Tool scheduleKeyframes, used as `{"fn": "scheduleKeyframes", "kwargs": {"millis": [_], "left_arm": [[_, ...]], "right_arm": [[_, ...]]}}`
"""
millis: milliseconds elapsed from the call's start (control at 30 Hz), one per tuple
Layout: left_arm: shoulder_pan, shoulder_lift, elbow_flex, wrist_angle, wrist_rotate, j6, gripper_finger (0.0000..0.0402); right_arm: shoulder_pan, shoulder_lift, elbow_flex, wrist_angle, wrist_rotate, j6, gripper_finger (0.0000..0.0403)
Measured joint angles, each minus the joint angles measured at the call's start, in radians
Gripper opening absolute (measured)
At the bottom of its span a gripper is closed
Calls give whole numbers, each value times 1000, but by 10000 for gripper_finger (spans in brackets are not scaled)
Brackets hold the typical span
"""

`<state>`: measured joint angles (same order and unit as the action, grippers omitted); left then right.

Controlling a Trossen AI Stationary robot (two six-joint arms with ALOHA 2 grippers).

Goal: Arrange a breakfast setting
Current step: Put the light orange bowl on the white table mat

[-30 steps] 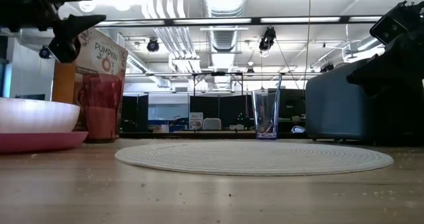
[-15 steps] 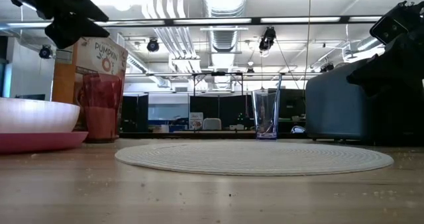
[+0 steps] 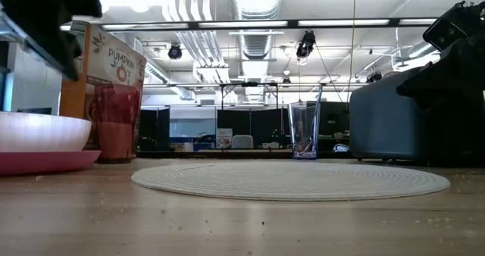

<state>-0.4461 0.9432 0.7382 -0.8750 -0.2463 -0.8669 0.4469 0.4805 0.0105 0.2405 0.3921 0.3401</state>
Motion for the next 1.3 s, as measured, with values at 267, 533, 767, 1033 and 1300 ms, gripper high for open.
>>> {"fn": "scheduleKeyframes", "kwargs": {"millis": [267, 533, 767, 1033, 1300], "left_arm": [[-32, 26, -39, -70, 55, -196, 158], [-33, 67, -40, -96, 55, -280, 159], [-33, 146, -40, -99, 55, -280, 212], [-33, 242, -40, -98, 55, -188, 217], [-33, 337, -40, -97, 58, -163, 130]], "right_arm": [[0, 0, 0, 0, 0, 0, 63], [0, 0, 0, 0, 0, 0, 63], [0, 0, 0, 0, 0, 0, 63], [0, 0, 0, 0, 0, 0, 63], [0, 0, 0, 0, 0, 0, 63]]}}
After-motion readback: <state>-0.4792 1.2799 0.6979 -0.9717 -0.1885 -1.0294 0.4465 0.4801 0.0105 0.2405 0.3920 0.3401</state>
